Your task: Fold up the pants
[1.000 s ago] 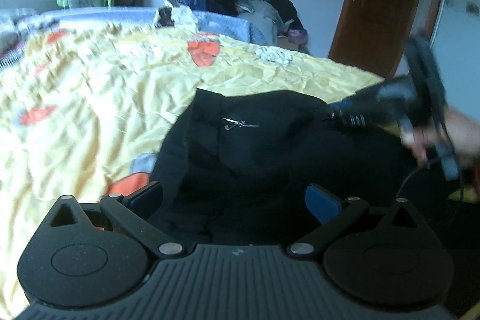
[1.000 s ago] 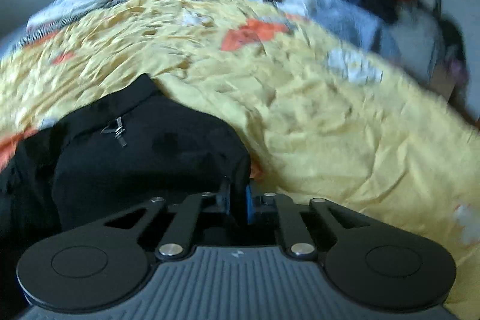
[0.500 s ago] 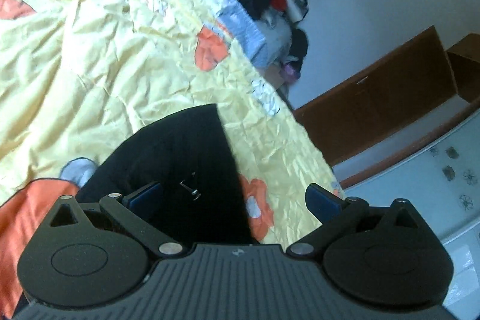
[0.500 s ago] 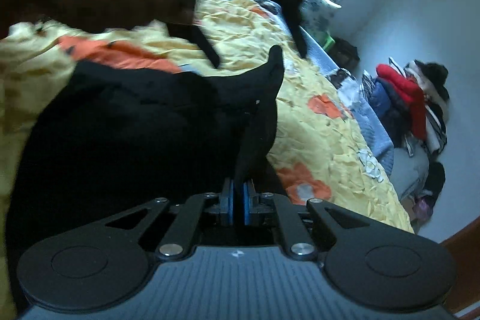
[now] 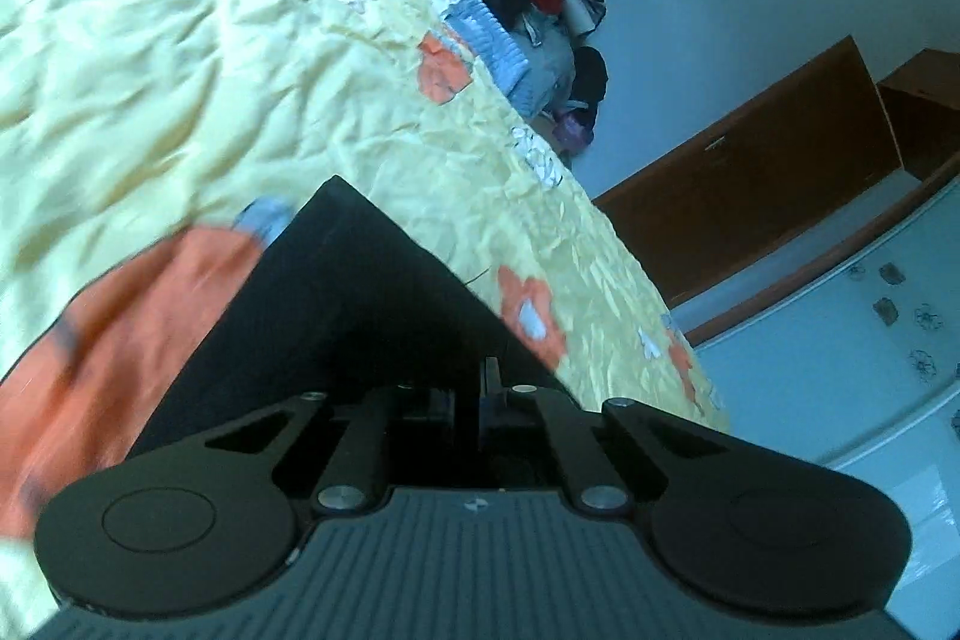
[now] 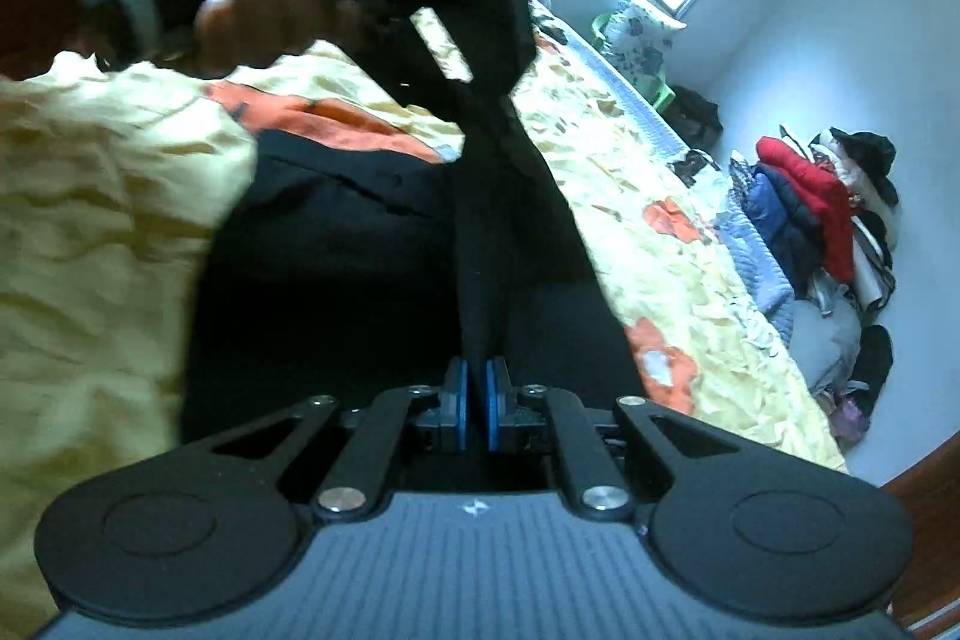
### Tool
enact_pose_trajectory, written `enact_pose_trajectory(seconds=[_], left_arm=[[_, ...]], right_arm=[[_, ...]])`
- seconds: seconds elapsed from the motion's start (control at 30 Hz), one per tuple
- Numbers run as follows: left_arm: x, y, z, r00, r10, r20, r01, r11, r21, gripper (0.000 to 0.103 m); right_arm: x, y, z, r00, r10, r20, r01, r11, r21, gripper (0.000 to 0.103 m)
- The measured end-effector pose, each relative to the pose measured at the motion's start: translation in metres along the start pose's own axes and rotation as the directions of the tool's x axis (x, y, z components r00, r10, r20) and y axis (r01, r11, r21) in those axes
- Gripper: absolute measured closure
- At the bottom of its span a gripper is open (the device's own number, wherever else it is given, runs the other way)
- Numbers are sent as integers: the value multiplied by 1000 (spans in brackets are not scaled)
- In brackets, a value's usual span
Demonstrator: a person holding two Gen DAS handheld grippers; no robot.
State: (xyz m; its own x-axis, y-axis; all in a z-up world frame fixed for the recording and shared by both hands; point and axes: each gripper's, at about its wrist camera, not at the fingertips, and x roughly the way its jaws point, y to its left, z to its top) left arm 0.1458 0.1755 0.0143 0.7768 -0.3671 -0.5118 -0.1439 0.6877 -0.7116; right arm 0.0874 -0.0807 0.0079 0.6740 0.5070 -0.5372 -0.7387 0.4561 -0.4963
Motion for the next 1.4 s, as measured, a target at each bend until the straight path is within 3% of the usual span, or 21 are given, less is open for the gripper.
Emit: enact_pose_trajectory(seconds=[0.13, 0.33, 0.5, 0.57, 0.77, 0.83, 0.87, 0.9, 0.97, 1.0, 1.07, 1.13, 1.17, 1.23, 1.3, 1.33, 1.37, 1.4], left_arm=[[-25, 17, -23, 999, 36, -33, -36, 999, 4, 99], [-33, 34, -31, 995, 81, -52, -81, 997, -6, 99], [-29, 35, -39, 989, 147, -36, -144, 987, 72, 95], [-23, 38, -44, 984, 174, -37, -170, 981, 91, 79], [-41, 20, -48, 974, 225, 26, -226, 951, 212, 70], [-50, 13, -49, 959, 273, 76, -283, 929, 237, 47], [-57, 9, -50, 945, 302, 127, -325, 913, 249, 41], [-65, 4, -52, 930, 316, 188, -357, 897, 261, 34], [-76, -4, -53, 905, 326, 273, -400, 872, 283, 32], [-79, -9, -54, 899, 323, 296, -407, 865, 293, 32], [-80, -22, -55, 914, 285, 288, -373, 871, 321, 31], [-73, -35, -59, 942, 236, 239, -312, 879, 361, 29], [-66, -44, -63, 957, 205, 205, -273, 878, 394, 29], [-50, -62, -75, 977, 156, 149, -208, 862, 462, 29], [-29, -81, -91, 991, 110, 82, -137, 842, 523, 29], [-19, -91, -100, 996, 84, 39, -92, 833, 546, 29], [-8, -101, -110, 998, 57, -5, -45, 824, 565, 29], [2, -111, -121, 998, 27, -50, 7, 810, 587, 28]], right_arm=[[-19, 28, 3, 999, 50, 1, -50, 999, -15, 97], [-26, 57, 2, 995, 102, -3, -102, 995, 4, 97], [-23, 68, 2, 994, 110, -26, -109, 993, 48, 97], [-17, 65, -4, 995, 97, -28, -94, 991, 90, 96], [-60, 63, -19, 1000, -15, 24, 12, 988, 157, 89], [-82, 49, -34, 997, -74, 13, 68, 962, 263, 89], [-93, 40, -46, 994, -113, -4, 108, 940, 324, 89], [-106, 31, -61, 987, -156, -35, 157, 908, 388, 89], [-129, 15, -94, 966, -232, -111, 257, 832, 492, 88], [-144, 7, -114, 948, -276, -157, 317, 776, 546, 88], [-174, -7, -152, 912, -333, -241, 406, 640, 652, 88], [-213, -20, -194, 871, -386, -305, 463, 438, 770, 88], [-234, -25, -217, 854, -402, -330, 468, 316, 826, 88], [-268, -28, -255, 836, -421, -351, 424, 91, 901, 83], [-299, -21, -287, 809, -462, -363, 344, -127, 930, 60], [-310, -17, -300, 791, -481, -378, 313, -211, 926, 29], [-320, -11, -312, 773, -499, -392, 285, -279, 917, 12], [-329, -5, -321, 755, -518, -401, 259, -326, 909, 13]])
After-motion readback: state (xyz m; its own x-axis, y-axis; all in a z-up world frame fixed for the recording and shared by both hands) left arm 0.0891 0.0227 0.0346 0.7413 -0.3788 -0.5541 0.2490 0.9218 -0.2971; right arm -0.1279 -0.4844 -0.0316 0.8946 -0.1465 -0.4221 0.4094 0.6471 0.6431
